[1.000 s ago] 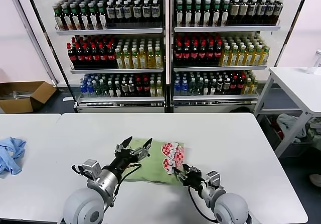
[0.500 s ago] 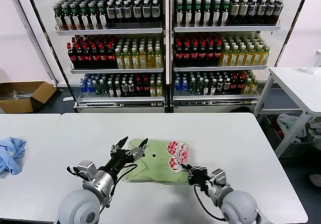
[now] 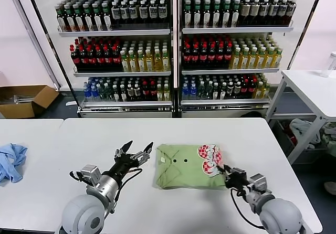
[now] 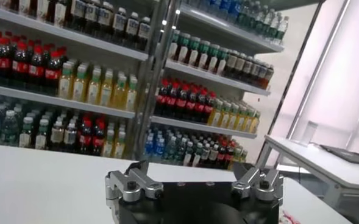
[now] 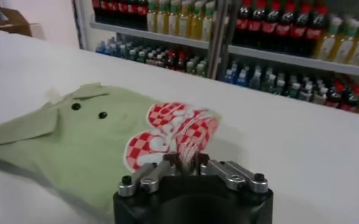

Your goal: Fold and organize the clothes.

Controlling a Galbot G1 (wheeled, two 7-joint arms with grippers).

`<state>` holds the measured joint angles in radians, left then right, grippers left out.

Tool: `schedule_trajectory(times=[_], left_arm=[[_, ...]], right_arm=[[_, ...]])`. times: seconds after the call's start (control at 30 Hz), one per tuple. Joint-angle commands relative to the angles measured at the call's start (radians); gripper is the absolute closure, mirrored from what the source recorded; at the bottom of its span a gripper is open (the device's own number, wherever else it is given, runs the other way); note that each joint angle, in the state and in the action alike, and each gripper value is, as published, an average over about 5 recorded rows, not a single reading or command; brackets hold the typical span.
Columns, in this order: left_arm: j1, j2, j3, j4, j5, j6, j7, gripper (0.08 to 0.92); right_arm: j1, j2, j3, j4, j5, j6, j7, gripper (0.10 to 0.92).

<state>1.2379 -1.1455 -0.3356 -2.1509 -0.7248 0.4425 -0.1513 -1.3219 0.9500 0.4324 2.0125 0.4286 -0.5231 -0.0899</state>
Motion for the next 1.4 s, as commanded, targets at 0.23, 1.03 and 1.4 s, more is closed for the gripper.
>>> schedule_trajectory(times=[0.23,1.03,1.4], left_arm=[[0.018,0.0,-0.022,-0.01,0.002,-0.007,0.0,0.177],[0.033,0.011,-0.036,0.009,0.005,-0.011,0.017,0.177],[0.032,0.025,-0.096,0.015,0.01,-0.044,0.068,0.177]], right_arm=[[0.059,0.024,0.019,0.051,0.113,0.089,0.072,0.536],[0.288,0.153,-0.357,-0.232,-0.075,0.061,0.086,0.203],[0.114,0.071,0.017,0.092,0.094,0.21,0.063,0.203]])
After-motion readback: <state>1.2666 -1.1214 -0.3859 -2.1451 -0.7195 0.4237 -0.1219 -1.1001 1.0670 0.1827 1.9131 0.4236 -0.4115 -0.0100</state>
